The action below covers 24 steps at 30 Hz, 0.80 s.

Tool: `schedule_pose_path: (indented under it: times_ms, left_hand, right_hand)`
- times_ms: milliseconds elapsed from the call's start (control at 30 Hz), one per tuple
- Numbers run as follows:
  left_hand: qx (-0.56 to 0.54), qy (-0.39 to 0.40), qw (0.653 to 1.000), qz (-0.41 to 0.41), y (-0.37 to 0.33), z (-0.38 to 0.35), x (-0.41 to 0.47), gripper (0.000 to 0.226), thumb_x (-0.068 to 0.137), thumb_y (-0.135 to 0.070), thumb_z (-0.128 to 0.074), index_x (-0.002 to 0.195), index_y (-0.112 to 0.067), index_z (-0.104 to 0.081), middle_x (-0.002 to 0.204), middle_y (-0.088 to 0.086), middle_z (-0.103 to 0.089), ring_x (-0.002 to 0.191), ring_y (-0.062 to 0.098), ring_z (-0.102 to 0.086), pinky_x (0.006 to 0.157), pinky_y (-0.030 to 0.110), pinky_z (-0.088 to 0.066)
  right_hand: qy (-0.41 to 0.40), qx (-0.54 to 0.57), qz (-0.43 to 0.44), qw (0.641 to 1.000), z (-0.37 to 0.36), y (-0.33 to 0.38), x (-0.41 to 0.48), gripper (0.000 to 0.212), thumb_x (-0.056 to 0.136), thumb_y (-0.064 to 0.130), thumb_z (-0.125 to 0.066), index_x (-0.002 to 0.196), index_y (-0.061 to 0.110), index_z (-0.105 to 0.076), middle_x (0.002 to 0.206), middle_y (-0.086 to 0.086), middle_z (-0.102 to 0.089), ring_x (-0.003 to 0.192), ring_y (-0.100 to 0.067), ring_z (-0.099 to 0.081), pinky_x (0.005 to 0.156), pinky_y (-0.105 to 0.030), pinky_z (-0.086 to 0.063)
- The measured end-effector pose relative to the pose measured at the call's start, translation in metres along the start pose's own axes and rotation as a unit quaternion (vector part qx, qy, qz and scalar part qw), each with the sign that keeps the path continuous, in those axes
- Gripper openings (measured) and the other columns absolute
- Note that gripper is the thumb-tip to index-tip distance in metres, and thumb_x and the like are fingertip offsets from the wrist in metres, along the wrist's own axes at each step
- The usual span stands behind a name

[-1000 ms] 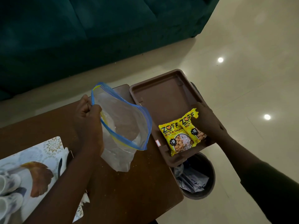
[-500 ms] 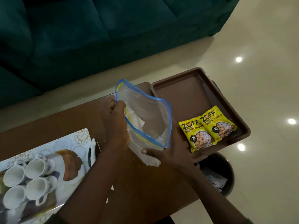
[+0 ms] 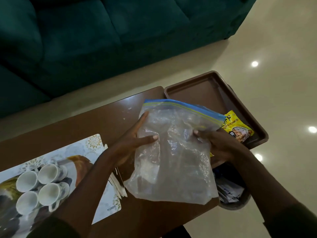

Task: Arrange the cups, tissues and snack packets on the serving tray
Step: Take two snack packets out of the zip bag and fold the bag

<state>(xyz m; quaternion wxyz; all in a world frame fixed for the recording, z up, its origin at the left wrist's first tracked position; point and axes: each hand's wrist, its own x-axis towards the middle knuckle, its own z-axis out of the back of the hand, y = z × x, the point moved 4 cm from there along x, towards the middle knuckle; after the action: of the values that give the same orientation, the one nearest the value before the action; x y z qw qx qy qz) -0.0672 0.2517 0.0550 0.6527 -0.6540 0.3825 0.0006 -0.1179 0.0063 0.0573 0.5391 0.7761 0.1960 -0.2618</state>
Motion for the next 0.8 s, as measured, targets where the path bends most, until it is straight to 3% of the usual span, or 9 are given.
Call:
schedule_pose_path:
  times_ms: [100, 200, 300, 400, 500, 567, 667, 733, 800]
  left_hand:
    - [-0.099, -0.024, 0.995, 0.016, 0.013, -0.003, -0.002, 0.078, 0.083, 0.002, -0.07, 0.138, -0.048, -0.046, 0.124, -0.029, -0.055, 0.104, 0.001, -0.069, 0.076, 0.022, -0.059]
    - [-0.104, -0.121, 0.987, -0.014, 0.01, 0.002, -0.003, 0.06, 0.086, 0.008, -0.063, 0.129, -0.035, -0.059, 0.131, 0.001, -0.06, 0.099, 0.021, -0.067, 0.071, 0.029, -0.059]
    - [-0.078, -0.126, 0.989, -0.007, 0.009, 0.005, -0.006, 0.058, 0.083, 0.008, -0.066, 0.128, -0.028, -0.057, 0.13, 0.006, -0.059, 0.096, 0.017, -0.067, 0.068, 0.026, -0.059]
    - [-0.057, -0.019, 0.996, 0.073, 0.011, 0.004, -0.01, 0.075, 0.073, 0.009, -0.075, 0.133, -0.031, -0.051, 0.13, 0.004, -0.06, 0.109, 0.022, -0.067, 0.077, 0.034, -0.061]
    - [0.075, 0.005, 0.991, 0.11, 0.009, 0.005, -0.015, 0.084, 0.07, 0.009, -0.08, 0.136, -0.031, -0.048, 0.126, 0.001, -0.055, 0.111, 0.02, -0.063, 0.085, 0.031, -0.059]
    - [0.102, -0.039, 0.989, 0.095, 0.005, 0.006, -0.014, 0.08, 0.071, 0.011, -0.078, 0.137, -0.023, -0.048, 0.125, 0.003, -0.052, 0.114, 0.029, -0.061, 0.091, 0.035, -0.055]
    - [0.093, -0.085, 0.99, 0.071, 0.001, 0.007, -0.012, 0.069, 0.072, 0.014, -0.075, 0.133, -0.013, -0.054, 0.133, 0.012, -0.055, 0.107, 0.031, -0.062, 0.087, 0.038, -0.056]
    - [0.107, -0.116, 0.986, 0.052, -0.001, 0.012, -0.012, 0.062, 0.071, 0.014, -0.075, 0.126, -0.011, -0.06, 0.13, 0.016, -0.059, 0.094, 0.026, -0.06, 0.083, 0.043, -0.057]
    - [0.165, -0.145, 0.975, 0.036, -0.004, 0.017, -0.012, 0.053, 0.069, 0.008, -0.079, 0.115, -0.016, -0.066, 0.12, 0.008, -0.063, 0.083, 0.016, -0.056, 0.068, 0.032, -0.055]
  right_hand:
    - [-0.003, 0.021, 0.04, 0.999, -0.009, -0.001, 0.003, 0.025, 0.089, 0.003, -0.061, 0.113, 0.009, -0.064, 0.093, -0.008, -0.076, 0.074, -0.018, -0.073, 0.062, -0.03, -0.06]
    - [-0.097, 0.016, 0.039, 0.994, -0.009, -0.02, 0.0, 0.052, 0.082, 0.005, -0.07, 0.122, 0.018, -0.039, 0.103, -0.01, -0.072, 0.079, -0.018, -0.074, 0.061, -0.033, -0.06]
    - [-0.166, -0.105, 0.088, 0.977, -0.002, -0.038, -0.008, 0.06, 0.081, 0.0, -0.071, 0.118, 0.021, -0.029, 0.101, -0.003, -0.071, 0.08, -0.012, -0.072, 0.07, -0.036, -0.06]
    - [-0.229, -0.185, 0.172, 0.94, 0.001, -0.032, -0.016, 0.044, 0.082, 0.005, -0.071, 0.105, 0.022, -0.037, 0.093, 0.007, -0.065, 0.081, -0.003, -0.066, 0.067, -0.028, -0.055]
    - [-0.157, -0.185, 0.167, 0.956, -0.01, -0.024, -0.014, 0.018, 0.084, 0.004, -0.068, 0.096, 0.014, -0.058, 0.091, -0.009, -0.069, 0.079, -0.018, -0.065, 0.072, -0.035, -0.053]
    - [-0.057, -0.183, 0.104, 0.976, -0.019, -0.023, -0.013, 0.039, 0.077, 0.006, -0.076, 0.112, 0.014, -0.062, 0.105, -0.001, -0.071, 0.092, -0.013, -0.07, 0.079, -0.029, -0.057]
    - [0.033, -0.262, 0.022, 0.964, -0.022, -0.022, -0.017, 0.078, 0.065, 0.008, -0.085, 0.132, 0.022, -0.05, 0.12, 0.001, -0.065, 0.105, -0.013, -0.067, 0.085, -0.032, -0.059]
    - [0.001, -0.347, 0.02, 0.938, -0.017, -0.017, -0.016, 0.08, 0.063, 0.01, -0.087, 0.133, 0.024, -0.05, 0.117, 0.0, -0.065, 0.101, -0.015, -0.067, 0.083, -0.032, -0.059]
    - [-0.087, -0.435, 0.064, 0.894, -0.007, -0.006, -0.01, 0.065, 0.064, 0.013, -0.084, 0.123, 0.022, -0.059, 0.109, 0.002, -0.068, 0.096, -0.015, -0.065, 0.081, -0.032, -0.055]
